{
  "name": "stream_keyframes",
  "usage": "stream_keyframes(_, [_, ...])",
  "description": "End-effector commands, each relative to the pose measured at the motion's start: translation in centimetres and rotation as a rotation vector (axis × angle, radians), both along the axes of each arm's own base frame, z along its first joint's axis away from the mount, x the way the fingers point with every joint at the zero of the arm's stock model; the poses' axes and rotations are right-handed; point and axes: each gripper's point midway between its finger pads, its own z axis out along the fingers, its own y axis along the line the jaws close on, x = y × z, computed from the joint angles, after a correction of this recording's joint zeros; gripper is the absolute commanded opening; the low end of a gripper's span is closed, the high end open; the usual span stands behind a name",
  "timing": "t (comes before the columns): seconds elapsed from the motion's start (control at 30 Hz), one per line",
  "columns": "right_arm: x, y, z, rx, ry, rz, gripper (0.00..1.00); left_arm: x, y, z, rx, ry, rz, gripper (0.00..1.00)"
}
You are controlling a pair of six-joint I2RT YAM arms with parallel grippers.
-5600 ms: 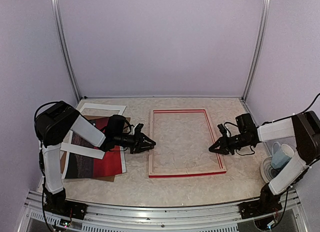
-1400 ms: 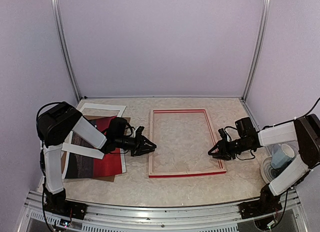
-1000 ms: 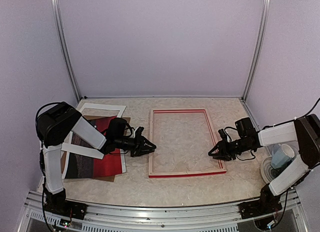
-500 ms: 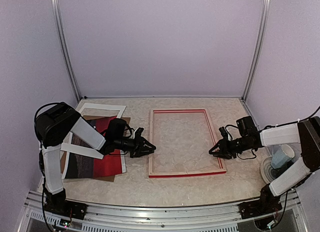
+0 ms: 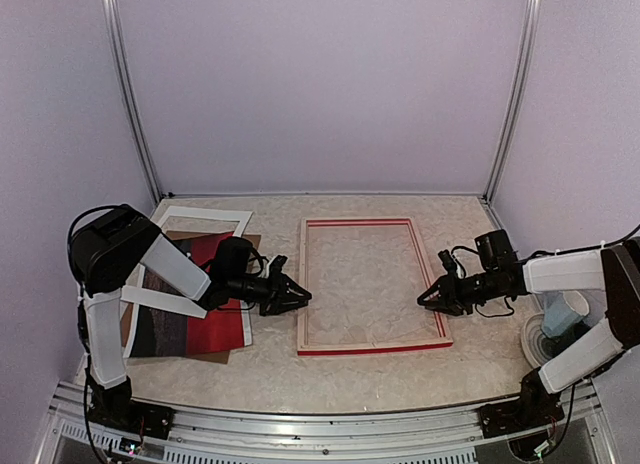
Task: Put the photo into the frame
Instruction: Place the glass panel on the frame body.
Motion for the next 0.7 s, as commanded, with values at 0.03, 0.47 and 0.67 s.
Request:
stream_keyframes(0.03, [0.16, 0.54, 1.69, 0.053, -0.029, 0.013, 0.32, -0.43, -0.31, 1.41, -0.026, -0.024, -0.013, 0.24])
stream_keyframes(0.47, [-0.28, 0.46, 2.14, 0.092, -0.026, 0.014, 0.23, -0.60, -0.69, 1.90, -0.041, -0.027, -0.021, 0.24])
stream_keyframes(0.67, [-0.77, 0.16, 1.37, 0.083, -0.012, 0.015, 0.19, -0.89, -0.60, 1.60, -0.037, -0.019, -0.023, 0.24])
